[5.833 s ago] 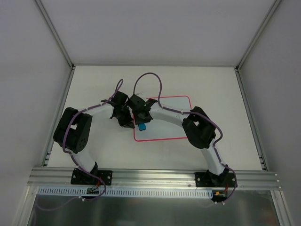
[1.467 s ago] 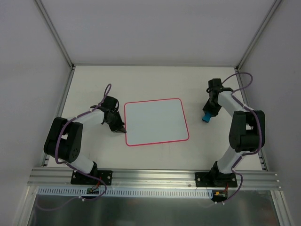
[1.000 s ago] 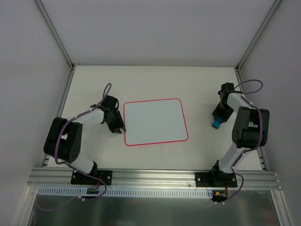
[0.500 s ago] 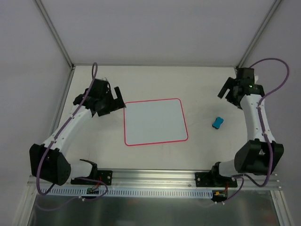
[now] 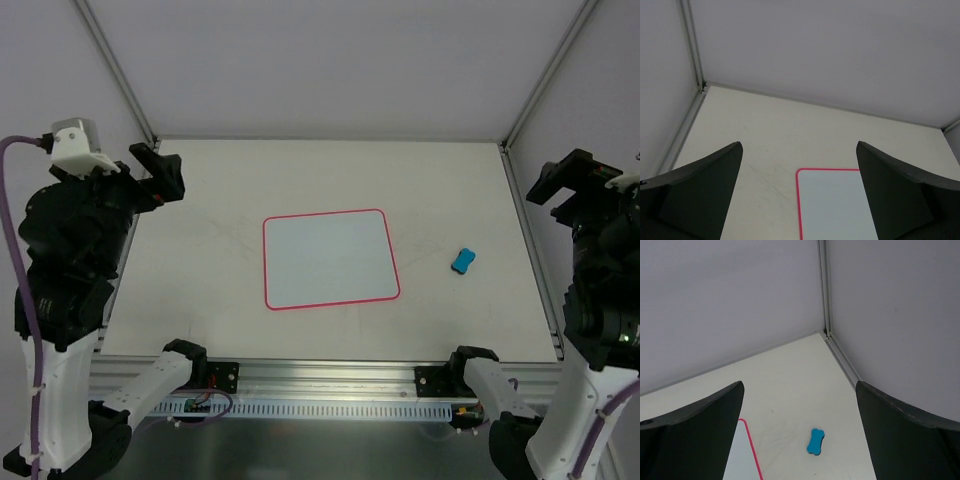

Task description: Erase the whiteboard

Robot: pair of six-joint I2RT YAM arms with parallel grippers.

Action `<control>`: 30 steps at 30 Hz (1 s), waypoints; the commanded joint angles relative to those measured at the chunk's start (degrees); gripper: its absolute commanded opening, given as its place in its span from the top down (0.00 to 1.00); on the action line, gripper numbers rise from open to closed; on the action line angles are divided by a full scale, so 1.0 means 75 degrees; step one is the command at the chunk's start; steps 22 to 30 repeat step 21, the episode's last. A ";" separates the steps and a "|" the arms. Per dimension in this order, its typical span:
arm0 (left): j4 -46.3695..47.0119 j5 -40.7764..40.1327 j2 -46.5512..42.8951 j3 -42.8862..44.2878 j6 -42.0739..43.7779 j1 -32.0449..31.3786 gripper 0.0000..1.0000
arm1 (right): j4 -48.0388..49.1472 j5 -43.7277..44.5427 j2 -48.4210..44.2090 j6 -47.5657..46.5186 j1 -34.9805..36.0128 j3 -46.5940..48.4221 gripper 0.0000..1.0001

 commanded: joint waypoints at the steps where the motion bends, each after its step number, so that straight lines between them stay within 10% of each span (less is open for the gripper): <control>1: -0.0263 -0.0780 -0.0167 0.0394 0.0935 0.0087 0.01 | 0.0267 -0.0289 -0.0353 -0.0668 0.0073 0.0006 0.01; 30: -0.0251 -0.1062 -0.1258 0.0383 0.1217 0.0075 0.01 | 0.1100 -0.0324 -0.1573 -0.1348 0.0741 -0.0991 0.01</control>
